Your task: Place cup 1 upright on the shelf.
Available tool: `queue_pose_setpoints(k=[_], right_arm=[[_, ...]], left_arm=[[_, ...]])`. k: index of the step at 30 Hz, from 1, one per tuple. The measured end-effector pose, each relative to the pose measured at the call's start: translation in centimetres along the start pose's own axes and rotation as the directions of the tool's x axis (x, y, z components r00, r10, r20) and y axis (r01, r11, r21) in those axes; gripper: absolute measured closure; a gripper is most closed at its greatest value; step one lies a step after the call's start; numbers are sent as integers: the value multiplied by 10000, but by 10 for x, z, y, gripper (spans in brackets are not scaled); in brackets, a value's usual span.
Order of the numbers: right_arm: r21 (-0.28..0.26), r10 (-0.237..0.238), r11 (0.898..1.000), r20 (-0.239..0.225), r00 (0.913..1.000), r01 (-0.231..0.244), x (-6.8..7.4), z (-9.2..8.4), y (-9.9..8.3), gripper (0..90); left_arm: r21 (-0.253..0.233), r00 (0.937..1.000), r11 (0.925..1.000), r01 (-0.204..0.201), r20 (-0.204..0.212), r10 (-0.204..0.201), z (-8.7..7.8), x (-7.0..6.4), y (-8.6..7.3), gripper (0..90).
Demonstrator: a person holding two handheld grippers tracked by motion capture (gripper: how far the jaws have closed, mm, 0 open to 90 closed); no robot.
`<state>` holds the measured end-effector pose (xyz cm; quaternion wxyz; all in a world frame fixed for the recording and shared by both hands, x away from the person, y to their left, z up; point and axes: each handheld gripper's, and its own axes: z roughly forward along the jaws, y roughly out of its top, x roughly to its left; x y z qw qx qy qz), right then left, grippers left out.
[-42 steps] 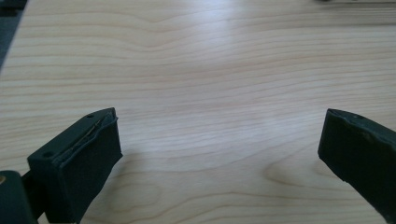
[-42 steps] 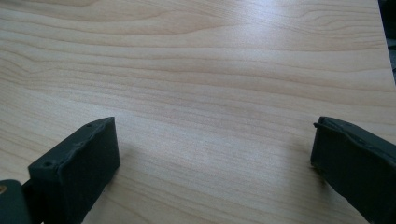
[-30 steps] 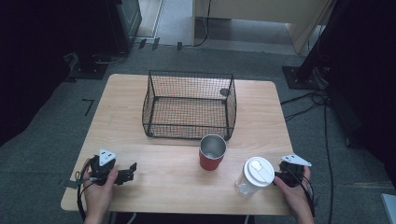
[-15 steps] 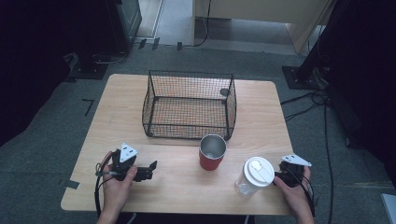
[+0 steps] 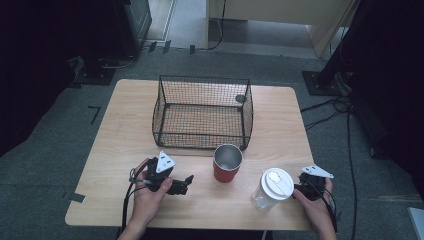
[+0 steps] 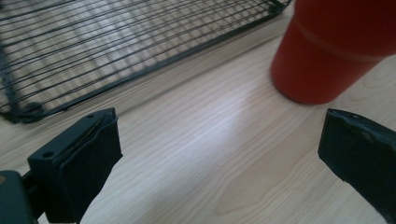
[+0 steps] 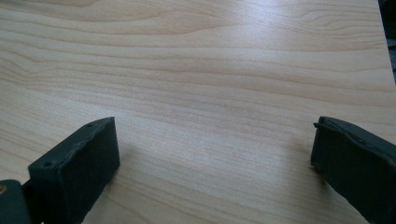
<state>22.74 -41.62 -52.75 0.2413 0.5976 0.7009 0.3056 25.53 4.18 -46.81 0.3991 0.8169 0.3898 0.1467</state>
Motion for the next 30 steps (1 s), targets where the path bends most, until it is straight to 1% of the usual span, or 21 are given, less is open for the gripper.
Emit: queue_pose_setpoints(k=[2, 3, 4, 5, 8, 11, 12, 14, 15, 17, 18, 19, 20, 21, 24, 26, 30], right_arm=[[0, -2, 10000, 0, 10000, 2, 0, 0, 0, 11], [2, 3, 10000, -3, 10000, -3, 0, 0, 0, 11], [2, 1, 10000, 2, 10000, -1, 0, 0, 0, 11], [-1, 3, 10000, -2, 10000, -3, 0, 0, 0, 11], [0, -1, 10000, -1, 10000, 1, 0, 0, 0, 11], [0, 0, 10000, -1, 10000, 0, 0, 0, 0, 12], [0, 0, 10000, -1, 10000, 0, 0, 0, 0, 12], [2, 8, 10000, -2, 10000, -8, 0, 0, 0, 11], [0, 4, 10000, -2, 10000, -4, 0, 0, 0, 11], [-4, 2, 10000, -7, 10000, -2, 0, 0, 0, 11], [-4, 2, 10000, -7, 10000, -2, 0, 0, 0, 11], [-1, 7, 10000, -6, 10000, -7, 0, 0, 0, 11], [-1, 7, 10000, -6, 10000, -7, 0, 0, 0, 11], [-7, 1, 10000, -10, 10000, -1, 0, 0, 0, 11], [-5, 1, 10000, -9, 10000, -1, 0, 0, 0, 11], [-5, -2, 10000, -10, 10000, 2, 0, 0, 0, 11], [-11, -24, 10000, -53, 10000, 24, 0, 0, 0, 11]], left_arm=[[-6, 9997, 9999, -141, 205, 141, 4, -5, 2, 1], [-5, 9986, 9996, -277, 455, 277, 8, -11, 5, 1], [-5, 9986, 9996, -277, 455, 277, 8, -11, 5, 1], [21, 9968, 9992, -411, 691, 408, 11, -16, 9, 1], [14, 9924, 9988, -484, 1132, 479, 16, -23, 13, 1], [13, 9881, 9983, -582, 1430, 574, 21, -30, 17, 1], [13, 9881, 9983, -582, 1430, 574, 21, -30, 17, 1], [5, 9844, 9980, -633, 1643, 624, 25, -34, 20, 1], [-33, 9806, 9978, -661, 1845, 656, 28, -38, 23, 1], [-38, 9798, 9970, -775, 1849, 769, 30, -42, 27, 1], [-38, 9798, 9970, -775, 1849, 769, 30, -42, 27, 1], [-4, 9781, 9962, -876, 1896, 861, 32, -46, 30, 1], [-4, 9781, 9962, -876, 1896, 861, 32, -46, 30, 1], [-9, 9755, 9960, -889, 2018, 873, 34, -50, 33, 1], [20, 9752, 9953, -964, 2002, 941, 37, -53, 36, 1], [5, 9733, 9951, -986, 2083, 963, 39, -55, 38, 1], [39, 9750, 9951, -991, 2004, 963, 44, -60, 46, 1]])
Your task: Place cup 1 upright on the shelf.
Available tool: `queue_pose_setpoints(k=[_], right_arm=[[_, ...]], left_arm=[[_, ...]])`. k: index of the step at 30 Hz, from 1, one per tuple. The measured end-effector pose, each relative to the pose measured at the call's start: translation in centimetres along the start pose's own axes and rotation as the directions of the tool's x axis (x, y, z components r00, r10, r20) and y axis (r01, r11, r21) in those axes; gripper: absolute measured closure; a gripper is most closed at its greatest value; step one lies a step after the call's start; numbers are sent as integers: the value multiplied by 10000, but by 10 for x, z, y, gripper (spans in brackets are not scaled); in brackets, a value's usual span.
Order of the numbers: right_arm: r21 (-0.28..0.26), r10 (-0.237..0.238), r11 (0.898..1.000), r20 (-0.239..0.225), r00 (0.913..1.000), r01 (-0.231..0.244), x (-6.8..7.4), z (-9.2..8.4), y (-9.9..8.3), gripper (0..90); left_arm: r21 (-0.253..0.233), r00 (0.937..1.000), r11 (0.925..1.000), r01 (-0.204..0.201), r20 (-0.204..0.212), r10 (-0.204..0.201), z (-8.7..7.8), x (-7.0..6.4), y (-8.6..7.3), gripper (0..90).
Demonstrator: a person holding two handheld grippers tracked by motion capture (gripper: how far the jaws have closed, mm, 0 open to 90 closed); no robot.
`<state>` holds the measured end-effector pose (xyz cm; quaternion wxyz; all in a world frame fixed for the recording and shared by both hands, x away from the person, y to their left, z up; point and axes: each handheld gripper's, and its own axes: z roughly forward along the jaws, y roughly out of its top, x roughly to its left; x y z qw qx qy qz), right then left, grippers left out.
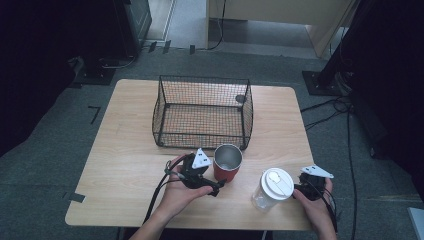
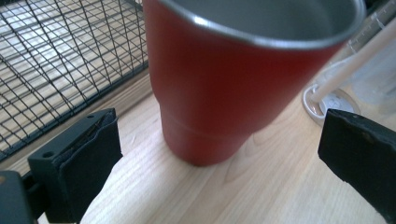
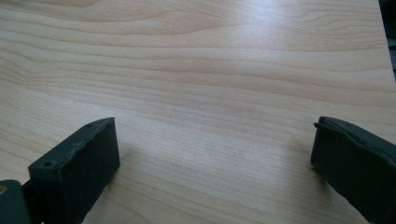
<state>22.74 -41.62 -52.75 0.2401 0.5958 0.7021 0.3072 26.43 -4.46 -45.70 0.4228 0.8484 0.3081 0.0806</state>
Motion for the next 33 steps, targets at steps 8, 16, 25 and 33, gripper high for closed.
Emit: queue_pose_setpoints(k=[8, 16, 25, 33], right_arm=[[11, -42, 10000, -15, 10000, 42, 0, 0, 0, 11], [0, -27, 10000, -23, 10000, 27, 0, 0, 0, 11], [13, -77, 10000, -89, 9999, 77, 0, 0, 0, 11], [29, -108, 9999, -138, 9998, 109, 0, 0, 0, 11]], left_arm=[[-60, 9997, 9998, -208, -113, 208, 10, -6, 15, 1], [-50, 9996, 9997, -247, -110, 247, 19, -10, 25, 1], [-149, 9993, 9999, -85, -353, 80, 30, -13, 33, 6], [-239, 9958, 9989, -410, -830, 389, 29, -16, 32, 77]])
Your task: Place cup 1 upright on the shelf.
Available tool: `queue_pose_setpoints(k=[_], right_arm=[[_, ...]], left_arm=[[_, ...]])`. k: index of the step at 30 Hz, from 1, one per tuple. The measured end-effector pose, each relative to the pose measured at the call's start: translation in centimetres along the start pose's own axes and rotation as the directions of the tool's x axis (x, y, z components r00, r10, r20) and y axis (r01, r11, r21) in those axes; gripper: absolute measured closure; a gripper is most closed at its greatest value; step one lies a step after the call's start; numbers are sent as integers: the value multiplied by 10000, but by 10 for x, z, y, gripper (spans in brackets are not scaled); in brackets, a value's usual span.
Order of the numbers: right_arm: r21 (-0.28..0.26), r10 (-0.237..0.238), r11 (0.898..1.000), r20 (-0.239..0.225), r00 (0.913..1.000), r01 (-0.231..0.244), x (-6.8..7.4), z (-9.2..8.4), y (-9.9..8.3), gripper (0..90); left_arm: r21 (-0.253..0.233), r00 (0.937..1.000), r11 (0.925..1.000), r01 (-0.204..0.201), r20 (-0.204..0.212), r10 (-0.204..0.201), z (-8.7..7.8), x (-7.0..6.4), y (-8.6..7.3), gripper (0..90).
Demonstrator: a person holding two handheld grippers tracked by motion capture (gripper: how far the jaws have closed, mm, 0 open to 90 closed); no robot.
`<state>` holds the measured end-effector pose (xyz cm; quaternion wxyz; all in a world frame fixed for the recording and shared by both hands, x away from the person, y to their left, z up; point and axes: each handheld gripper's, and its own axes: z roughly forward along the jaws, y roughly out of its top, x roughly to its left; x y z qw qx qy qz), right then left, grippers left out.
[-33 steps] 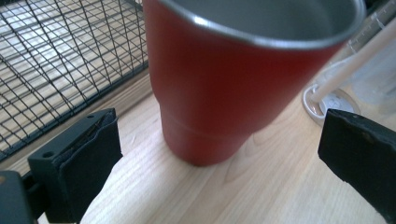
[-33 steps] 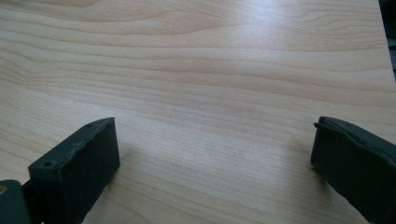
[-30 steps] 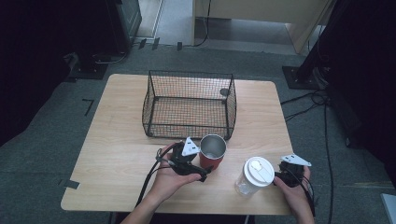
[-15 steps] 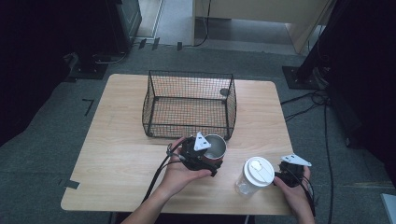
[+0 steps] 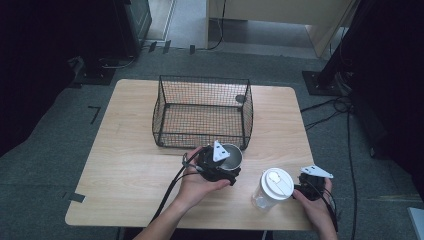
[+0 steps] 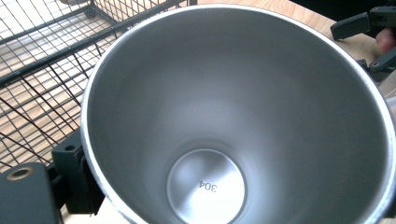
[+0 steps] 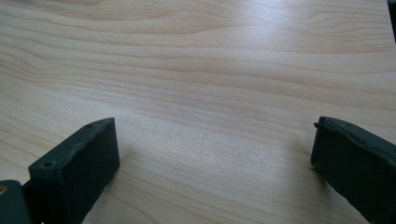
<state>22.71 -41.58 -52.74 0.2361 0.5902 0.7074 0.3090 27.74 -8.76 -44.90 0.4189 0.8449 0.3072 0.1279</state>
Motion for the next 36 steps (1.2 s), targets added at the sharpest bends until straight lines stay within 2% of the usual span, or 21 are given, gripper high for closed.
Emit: queue_pose_setpoints(k=[8, 10, 12, 16, 17, 19, 20, 21, 24, 25, 26, 27, 28, 32, 33, 34, 36], right_arm=[[-1, -3, 10000, 2, 10000, 3, 0, 0, 0, 11], [0, 2, 10000, 1, 10000, -2, 0, 0, 0, 11], [0, -8, 10000, 3, 10000, 8, 0, 0, 0, 11], [2, 1, 10000, 5, 10000, -1, 0, 0, 0, 11], [-4, 8, 10000, 3, 10000, -8, 0, 0, 0, 11], [-3, 8, 10000, 2, 10000, -8, 0, 0, 0, 11], [-3, 11, 10000, 4, 10000, -11, 0, 0, 0, 11], [2, -2, 10000, 1, 10000, 2, 0, 0, 0, 11], [-1, -4, 10000, 3, 10000, 4, 0, 0, 0, 11], [-1, -2, 10000, 3, 10000, 2, 0, 0, 0, 11], [1, 2, 10000, 2, 10000, -2, 0, 0, 0, 11], [1, 2, 10000, 2, 10000, -2, 0, 0, 0, 11], [-3, 11, 10000, 2, 10000, -11, 0, 0, 0, 11], [-10, -2, 10000, 4, 10000, 2, 0, 0, 0, 11], [-10, -3, 10000, 7, 10000, 3, 0, 0, 0, 11], [-10, -3, 10000, 7, 10000, 3, 0, 0, 0, 11], [-10, -4, 10000, 6, 10000, 4, 0, 0, 0, 11]], left_arm=[[-330, 10000, 9995, 22, -63, -24, -4, 1, -4, 82], [-647, 9999, 9979, 66, -150, -76, -10, 3, -4, 82], [-741, 9999, 9972, 39, -157, -51, -12, 3, -3, 82], [-1112, 9995, 9938, 7, -317, -43, -22, 5, -2, 82], [-1342, 9993, 9909, -51, -376, 1, -27, 5, -1, 82], [-1466, 9992, 9892, -89, -403, 30, -30, 5, 0, 82], [-1724, 9987, 9849, -178, -494, 94, -35, 5, 0, 82], [-1724, 9987, 9849, -178, -494, 94, -35, 5, 0, 83], [-2129, 9970, 9764, -358, -752, 202, -42, 4, 1, 82], [-2304, 9965, 9723, -386, -806, 204, -44, 4, 2, 83], [-2573, 9952, 9650, -504, -942, 268, -48, 4, 2, 83], [-2573, 9952, 9650, -504, -942, 268, -48, 4, 2, 83], [-2713, 9942, 9608, -569, -1029, 298, -51, 3, 3, 83], [-3280, 9920, 9419, -724, -1215, 339, -59, 3, 4, 83], [-3587, 9908, 9303, -772, -1313, 316, -63, 3, 5, 83], [-3587, 9908, 9303, -772, -1313, 316, -63, 3, 5, 83], [-3910, 9897, 9172, -761, -1412, 220, -67, 4, 6, 83]])
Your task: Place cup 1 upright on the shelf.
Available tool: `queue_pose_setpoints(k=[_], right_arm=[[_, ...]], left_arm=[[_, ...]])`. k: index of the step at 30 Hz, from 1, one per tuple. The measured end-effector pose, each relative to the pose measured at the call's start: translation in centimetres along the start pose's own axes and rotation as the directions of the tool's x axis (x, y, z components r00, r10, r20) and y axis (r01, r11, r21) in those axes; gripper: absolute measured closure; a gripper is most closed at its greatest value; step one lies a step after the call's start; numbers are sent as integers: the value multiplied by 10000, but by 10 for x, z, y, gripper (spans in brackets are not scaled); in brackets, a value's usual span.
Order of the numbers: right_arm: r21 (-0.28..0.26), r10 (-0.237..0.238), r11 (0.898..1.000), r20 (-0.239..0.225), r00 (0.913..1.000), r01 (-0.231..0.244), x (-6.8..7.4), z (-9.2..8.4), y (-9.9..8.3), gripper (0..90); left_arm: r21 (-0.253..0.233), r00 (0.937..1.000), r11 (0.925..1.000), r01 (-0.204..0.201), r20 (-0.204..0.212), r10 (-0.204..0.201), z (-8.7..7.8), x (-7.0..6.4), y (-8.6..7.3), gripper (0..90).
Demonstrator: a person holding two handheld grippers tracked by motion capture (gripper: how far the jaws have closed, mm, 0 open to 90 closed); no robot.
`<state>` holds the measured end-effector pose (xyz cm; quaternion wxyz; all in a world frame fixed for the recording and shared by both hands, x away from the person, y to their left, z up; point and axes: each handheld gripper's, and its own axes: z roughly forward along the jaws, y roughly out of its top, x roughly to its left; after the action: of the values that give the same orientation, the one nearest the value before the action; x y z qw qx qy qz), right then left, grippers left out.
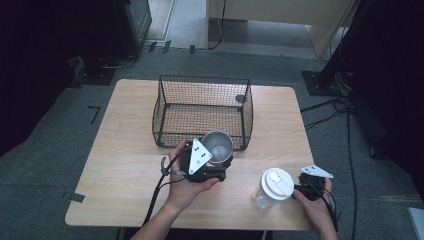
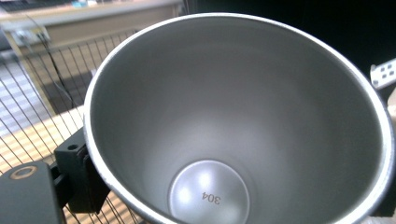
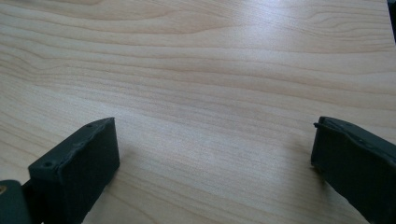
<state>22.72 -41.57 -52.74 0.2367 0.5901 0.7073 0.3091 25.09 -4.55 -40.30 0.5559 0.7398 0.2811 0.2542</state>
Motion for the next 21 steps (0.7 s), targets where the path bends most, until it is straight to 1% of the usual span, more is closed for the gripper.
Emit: queue_pose_setpoints(k=[2, 3, 4, 6, 7, 9, 10, 19, 20, 21], right_arm=[[1, 4, 10000, 1, 10000, -4, 0, 0, 0, 11], [1, 7, 10000, 1, 10000, -7, 0, 0, 0, 11], [-2, 5, 10000, 0, 10000, -5, 0, 0, 0, 11], [-1, 2, 10000, 0, 10000, -2, 0, 0, 0, 11], [-3, 1, 10000, -2, 10000, -1, 0, 0, 0, 11], [0, 6, 10000, 3, 10000, -6, 0, 0, 0, 11], [0, 8, 10000, 0, 10000, -8, 0, 0, 0, 11], [3, 3, 10000, 1, 10000, -3, 0, 0, 0, 11], [6, -4, 10000, 8, 10000, 4, 0, 0, 0, 11], [4, 5, 10000, 0, 10000, -5, 0, 0, 0, 11]], left_arm=[[-268, 9999, 9996, 79, -150, -83, -3, 1, 2, 83], [-538, 9993, 9984, 154, -325, -172, -6, 3, 4, 83], [-538, 9993, 9984, 154, -325, -172, -6, 3, 4, 83], [-889, 9984, 9959, 153, -522, -200, -10, 4, 7, 83], [-1090, 9973, 9939, 146, -697, -223, -12, 5, 8, 84], [-1337, 9959, 9909, 123, -875, -242, -14, 6, 10, 84], [-1578, 9943, 9874, 134, -1019, -298, -16, 8, 12, 84], [-2033, 9891, 9790, 120, -1413, -415, -20, 16, 17, 84], [-2120, 9884, 9772, 132, -1453, -449, -20, 17, 18, 84], [-2278, 9865, 9737, 83, -1575, -452, -21, 19, 20, 84]])
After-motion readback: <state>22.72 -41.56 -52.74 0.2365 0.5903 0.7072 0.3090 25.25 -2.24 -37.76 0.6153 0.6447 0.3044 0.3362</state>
